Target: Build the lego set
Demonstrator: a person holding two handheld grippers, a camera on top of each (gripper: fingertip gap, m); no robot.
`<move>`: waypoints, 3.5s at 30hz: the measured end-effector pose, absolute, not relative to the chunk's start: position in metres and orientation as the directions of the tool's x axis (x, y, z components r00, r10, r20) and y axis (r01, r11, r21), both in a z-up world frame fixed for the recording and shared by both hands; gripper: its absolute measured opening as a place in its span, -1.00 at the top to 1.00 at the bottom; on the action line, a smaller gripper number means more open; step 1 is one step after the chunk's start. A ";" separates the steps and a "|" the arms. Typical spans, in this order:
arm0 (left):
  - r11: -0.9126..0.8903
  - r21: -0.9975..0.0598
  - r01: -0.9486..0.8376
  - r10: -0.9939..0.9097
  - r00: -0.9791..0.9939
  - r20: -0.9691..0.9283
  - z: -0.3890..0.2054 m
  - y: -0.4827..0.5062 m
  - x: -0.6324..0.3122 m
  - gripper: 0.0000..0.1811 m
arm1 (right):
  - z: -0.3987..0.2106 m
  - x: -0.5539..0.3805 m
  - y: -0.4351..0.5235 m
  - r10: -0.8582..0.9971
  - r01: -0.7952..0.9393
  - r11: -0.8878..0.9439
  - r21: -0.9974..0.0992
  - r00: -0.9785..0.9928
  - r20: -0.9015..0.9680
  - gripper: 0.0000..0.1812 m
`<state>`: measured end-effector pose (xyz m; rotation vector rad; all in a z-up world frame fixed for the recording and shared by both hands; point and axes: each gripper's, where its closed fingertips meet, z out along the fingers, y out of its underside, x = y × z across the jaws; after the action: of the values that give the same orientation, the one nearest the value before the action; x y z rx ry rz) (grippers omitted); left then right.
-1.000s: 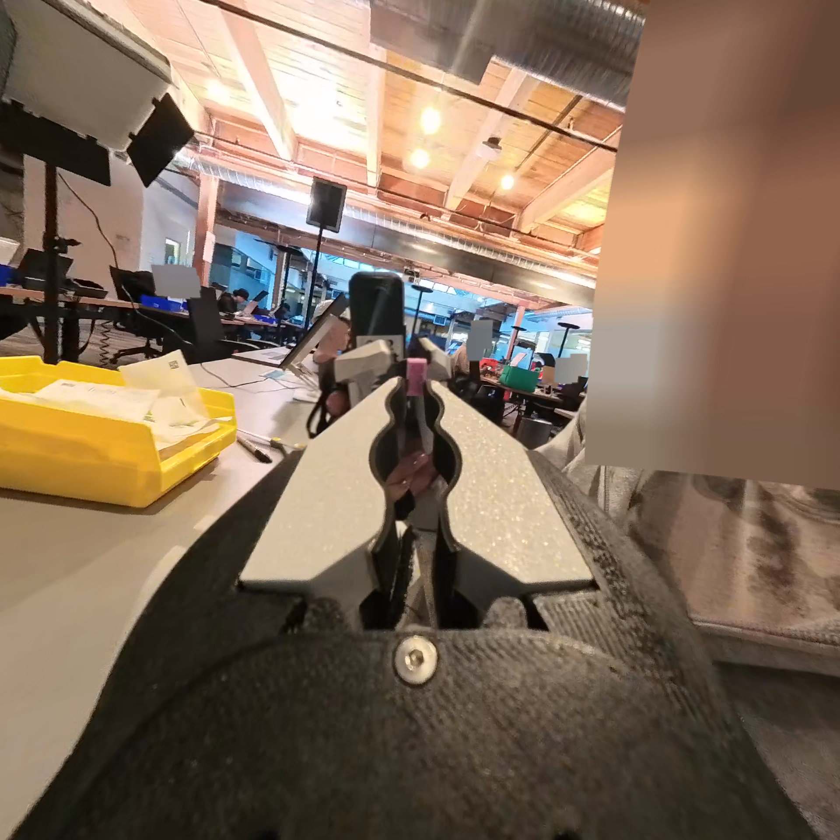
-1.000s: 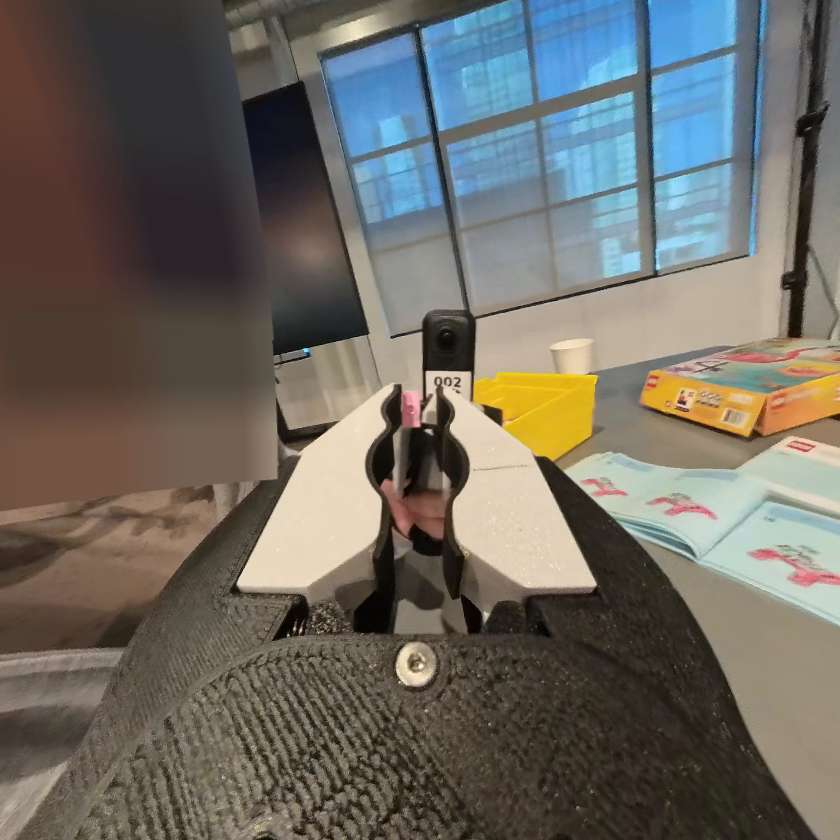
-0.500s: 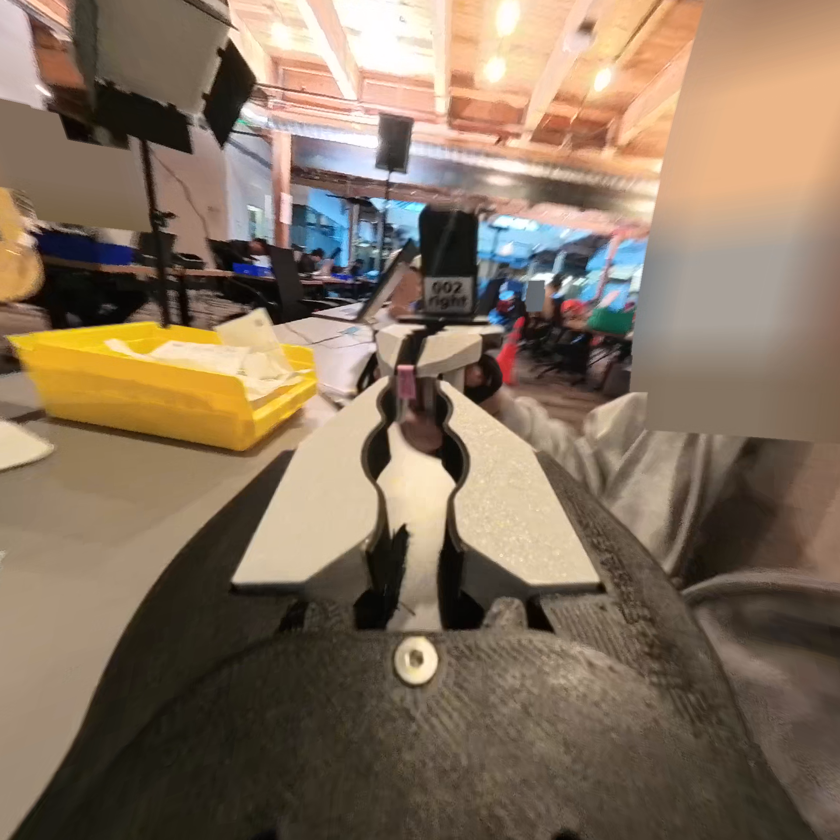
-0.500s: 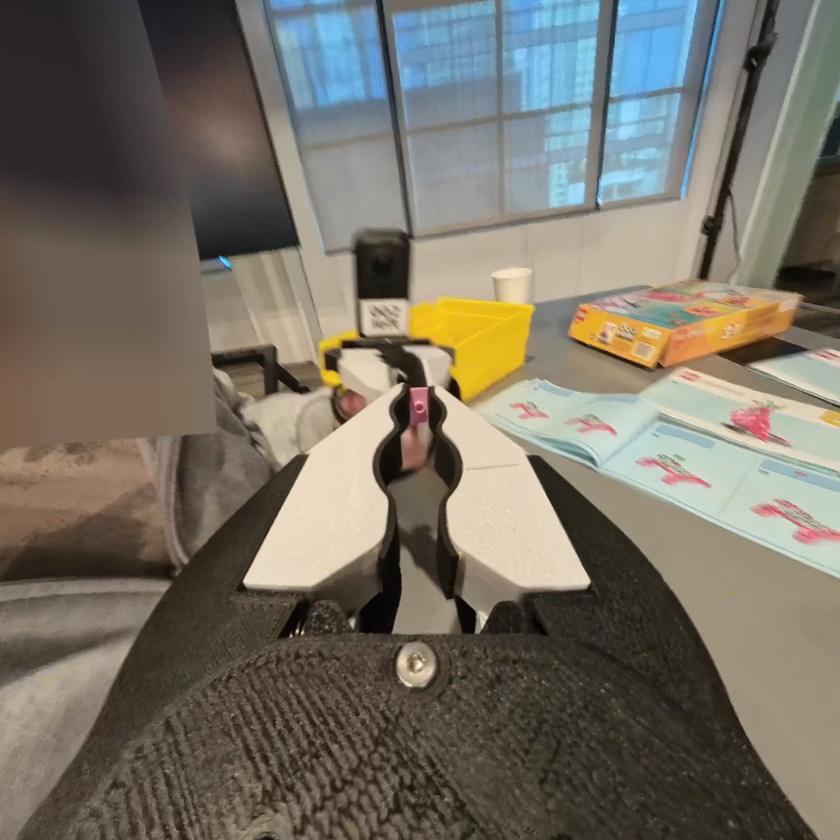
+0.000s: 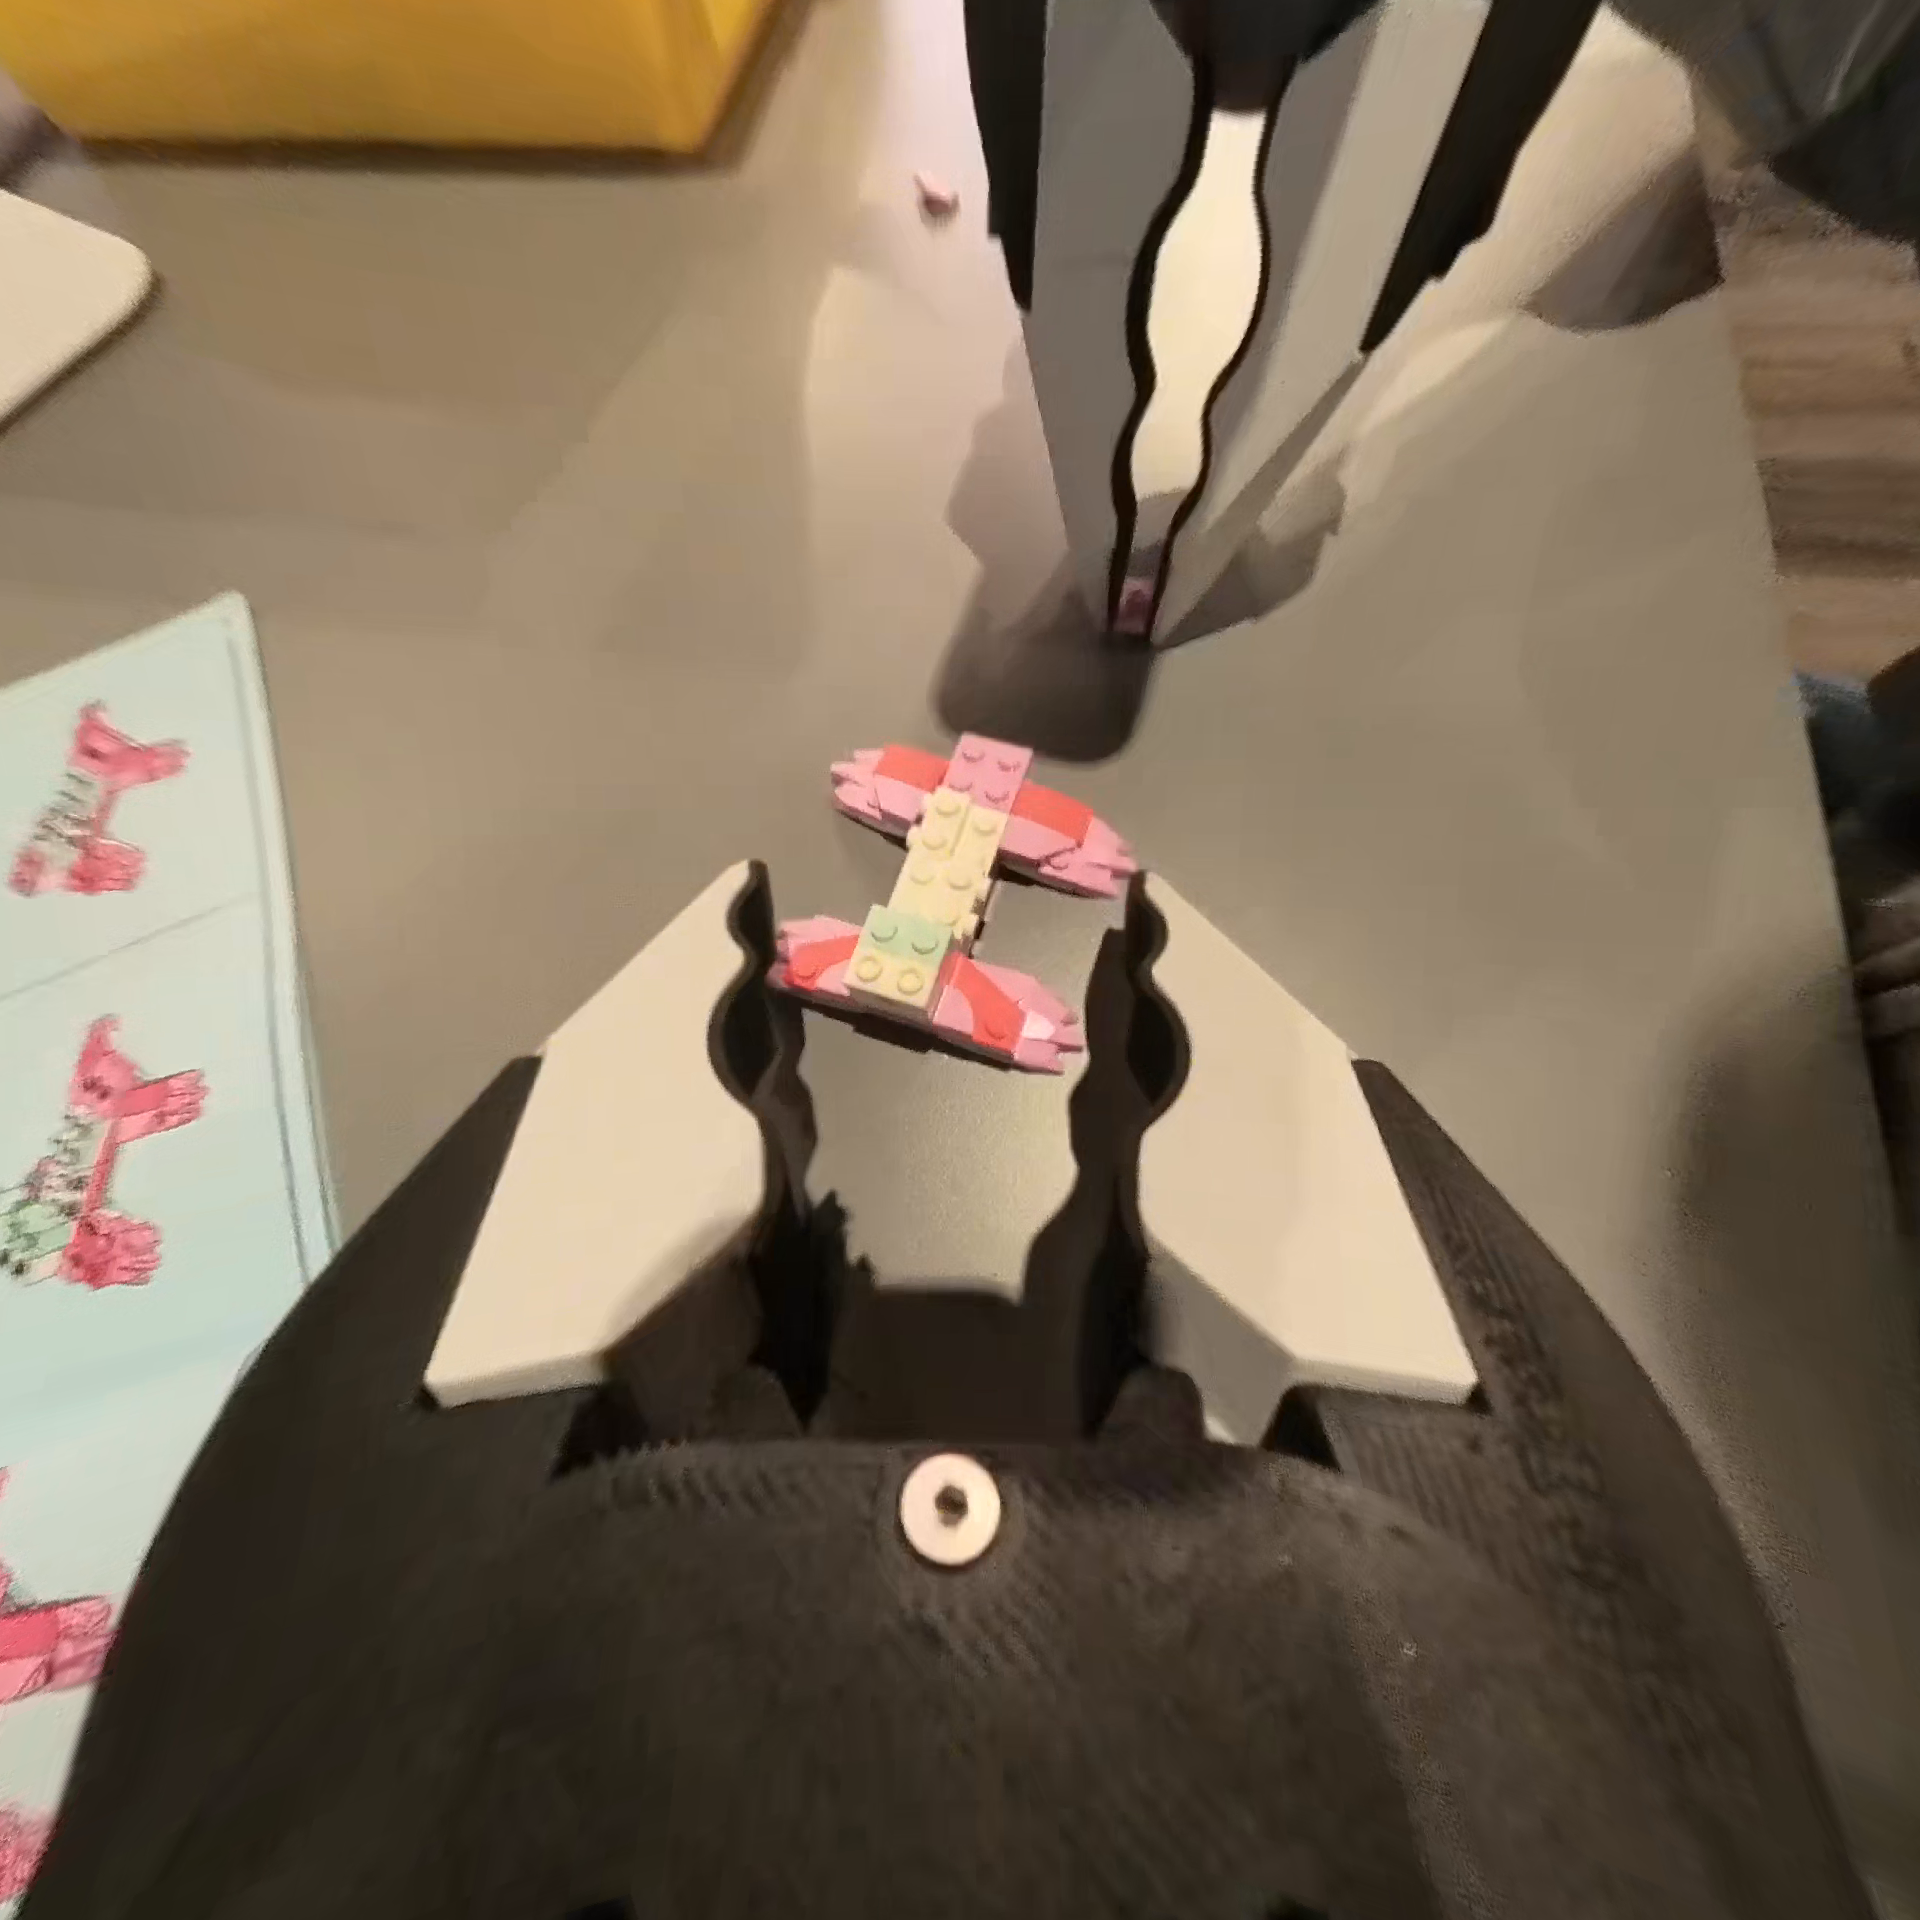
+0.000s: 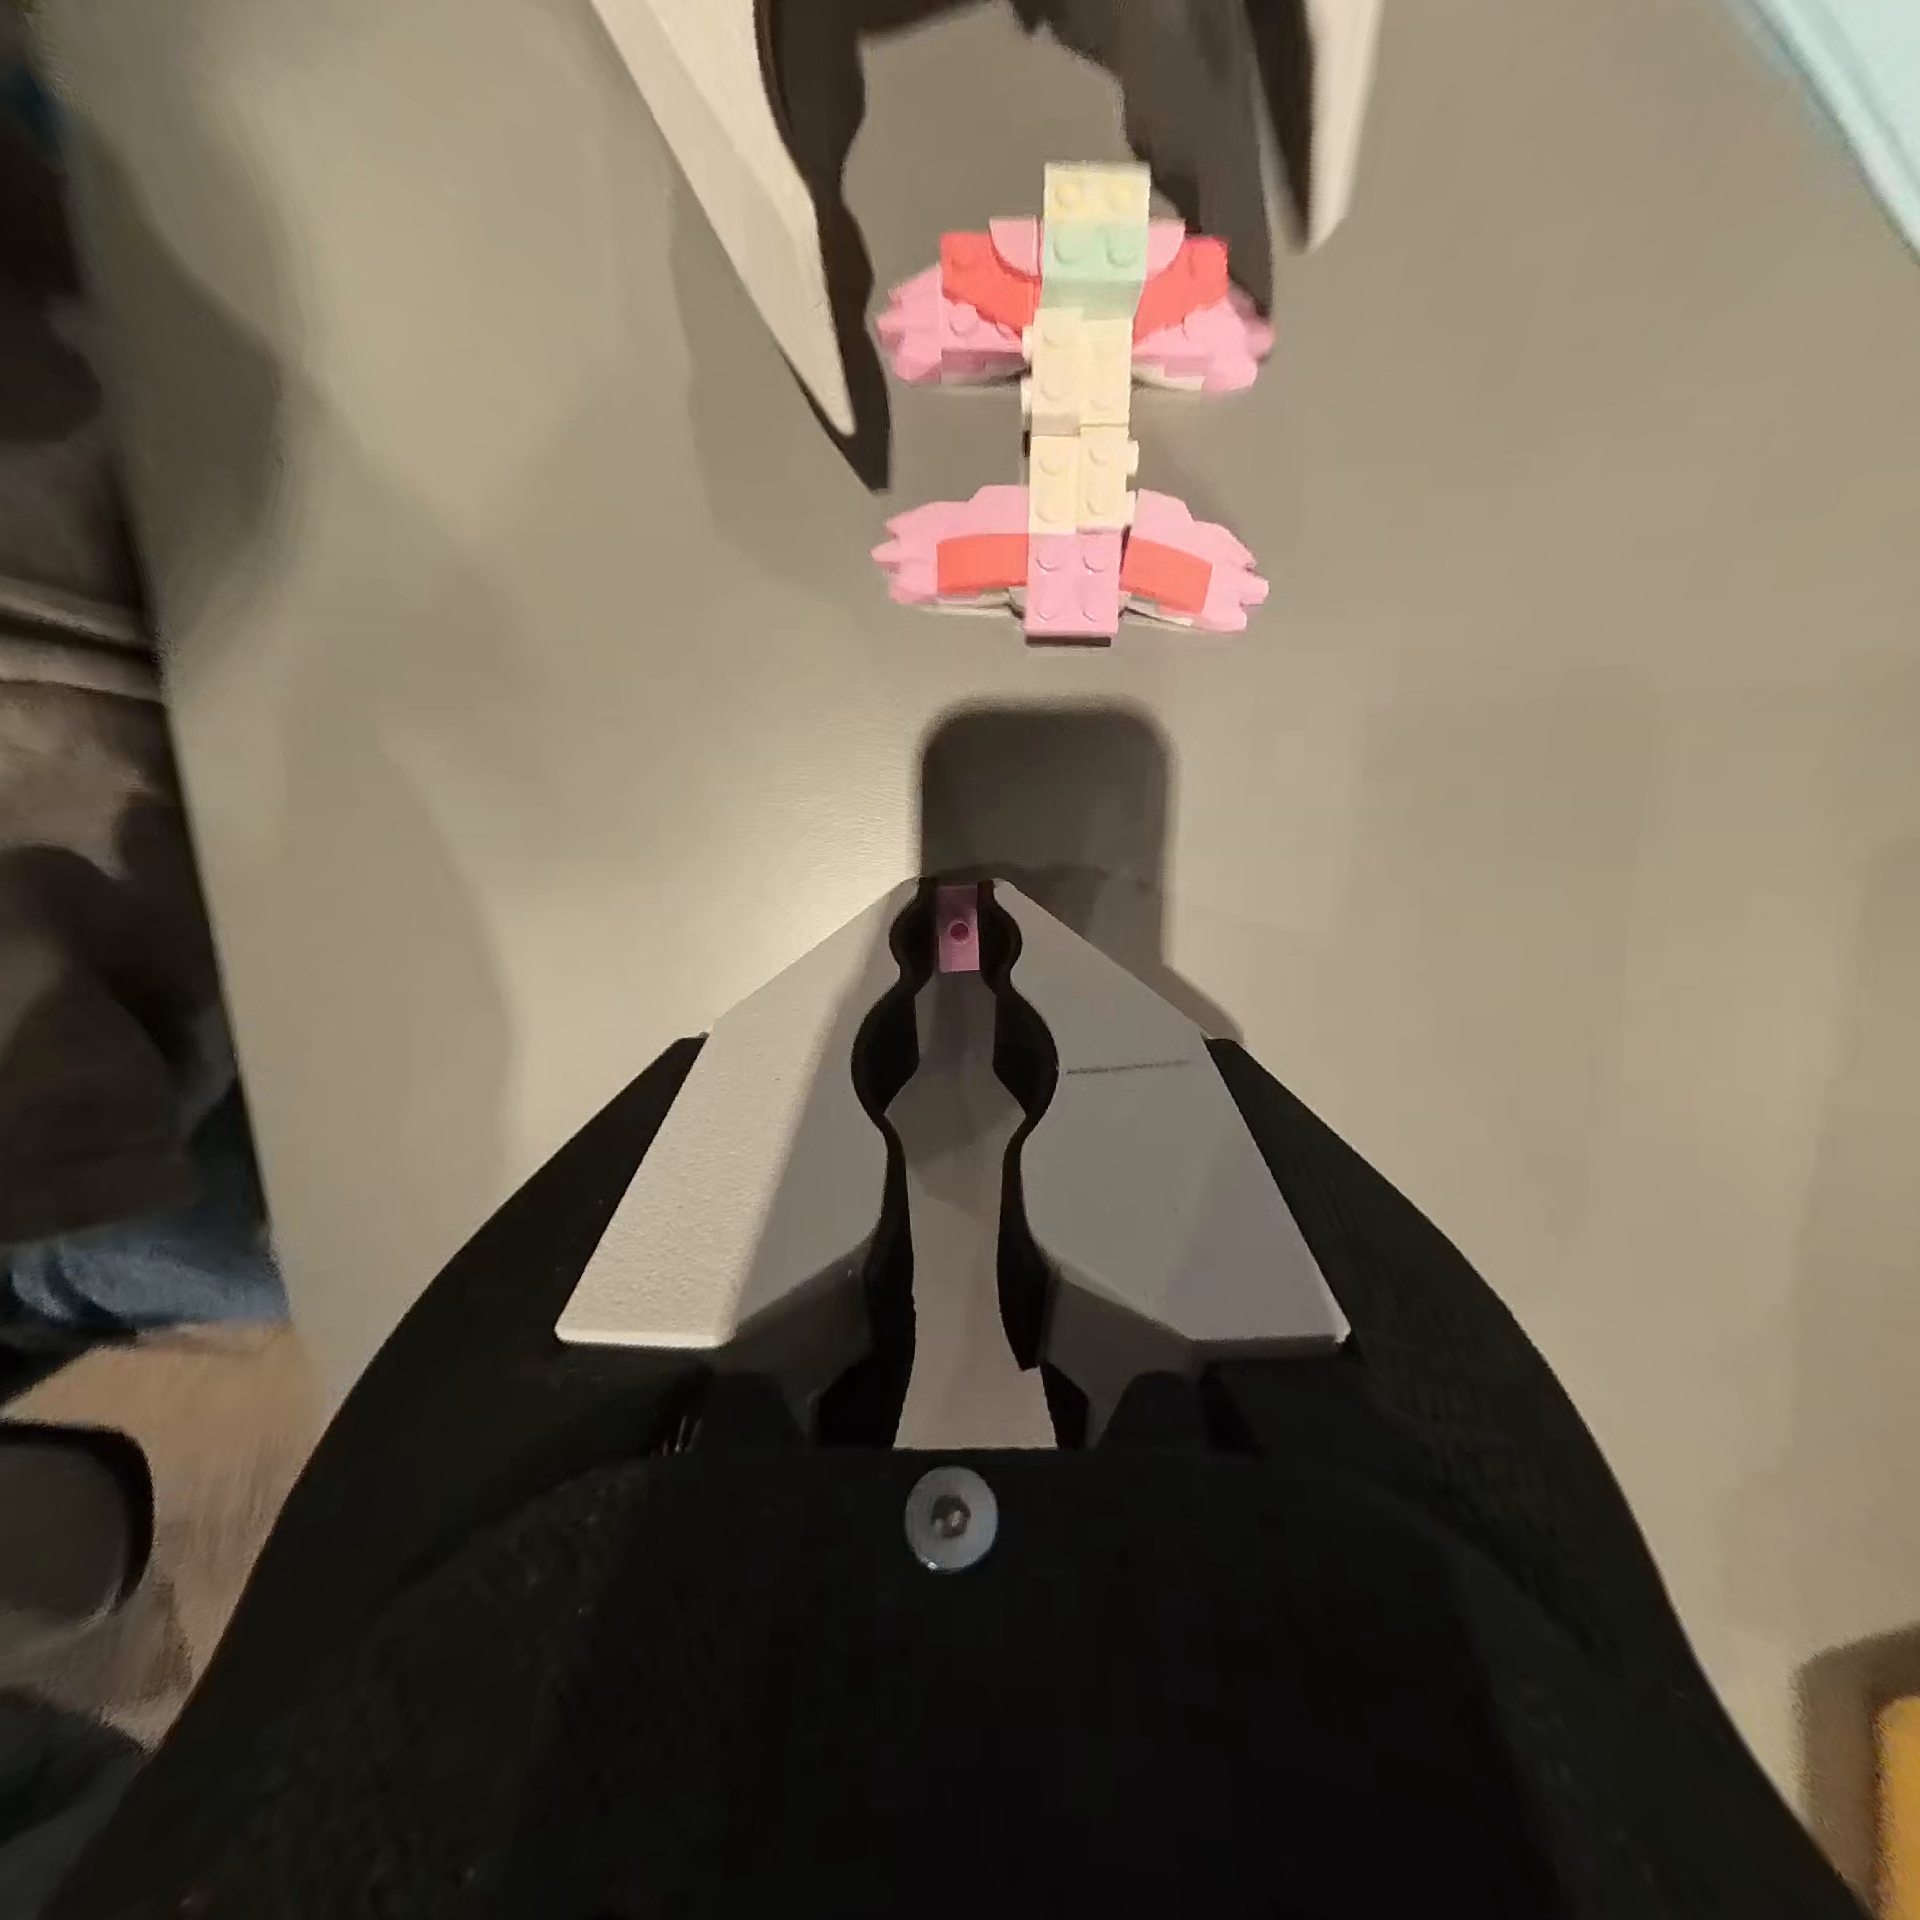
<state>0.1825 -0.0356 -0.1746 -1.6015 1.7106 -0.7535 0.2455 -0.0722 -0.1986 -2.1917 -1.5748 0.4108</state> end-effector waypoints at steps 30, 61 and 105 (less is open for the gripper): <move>0.147 -0.752 -0.642 -0.986 -0.159 -0.056 -0.189 -0.045 0.197 0.29 | -0.195 0.249 -0.058 0.934 0.685 -0.261 -0.680 0.356 0.000 0.91; 0.154 -0.783 -0.603 -0.987 -0.122 -0.100 -0.178 -0.060 0.190 0.79 | -0.155 0.201 -0.056 0.970 0.699 -0.146 -0.700 0.239 0.037 0.94; 0.052 -0.881 -0.471 -0.968 -0.242 0.073 -0.141 -0.080 0.180 0.79 | -0.135 0.182 -0.070 0.476 0.733 0.647 -0.212 -0.170 0.863 0.70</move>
<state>0.1803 -0.0795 -0.1407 -1.4441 1.7682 -1.1322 0.1823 -0.0700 -0.1346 -0.9666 -1.8201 -0.3072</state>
